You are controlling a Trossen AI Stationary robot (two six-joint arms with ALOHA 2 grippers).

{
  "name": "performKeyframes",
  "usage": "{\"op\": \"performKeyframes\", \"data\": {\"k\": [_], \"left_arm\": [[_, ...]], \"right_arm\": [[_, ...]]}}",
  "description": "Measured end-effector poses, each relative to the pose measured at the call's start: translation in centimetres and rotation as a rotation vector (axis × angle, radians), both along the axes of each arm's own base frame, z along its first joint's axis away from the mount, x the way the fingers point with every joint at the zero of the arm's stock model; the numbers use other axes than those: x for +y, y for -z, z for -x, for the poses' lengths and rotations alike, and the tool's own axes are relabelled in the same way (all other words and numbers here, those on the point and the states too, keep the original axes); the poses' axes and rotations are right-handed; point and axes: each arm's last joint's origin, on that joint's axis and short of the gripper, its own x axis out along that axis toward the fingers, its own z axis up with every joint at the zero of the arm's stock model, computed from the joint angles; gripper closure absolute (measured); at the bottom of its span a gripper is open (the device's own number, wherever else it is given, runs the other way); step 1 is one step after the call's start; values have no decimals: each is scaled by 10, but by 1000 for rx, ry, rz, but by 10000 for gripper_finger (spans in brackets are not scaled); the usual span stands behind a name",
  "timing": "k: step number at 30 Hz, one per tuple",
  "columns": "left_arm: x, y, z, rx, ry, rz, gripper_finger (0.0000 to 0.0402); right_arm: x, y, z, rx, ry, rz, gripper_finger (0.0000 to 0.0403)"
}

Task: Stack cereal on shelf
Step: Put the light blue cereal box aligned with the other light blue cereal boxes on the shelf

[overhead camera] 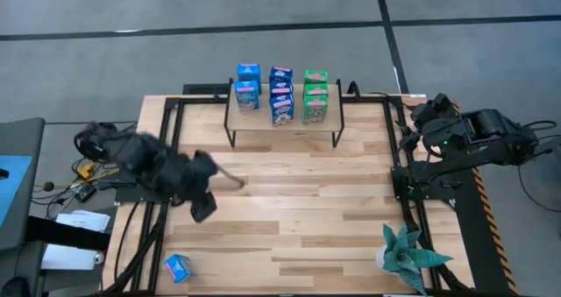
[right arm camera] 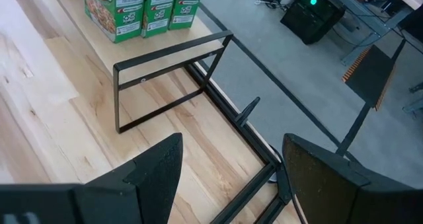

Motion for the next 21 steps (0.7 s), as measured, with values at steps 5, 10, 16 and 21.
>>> {"op": "performKeyframes", "data": {"k": [5, 10, 16, 21], "left_arm": [[-38, 15, -4, 53, -155, 75, 148], [-72, 38, -15, 195, -251, 155, 148], [-105, 68, -27, 399, -359, 228, 148], [-133, 87, -25, 597, -416, 288, 148]], "right_arm": [[0, 0, 0, -1, 0, 0, 117], [0, 0, 0, -2, 0, 0, 117], [0, 0, 0, -26, 17, -15, 117], [0, 0, 0, -25, 17, -19, 117]]}}
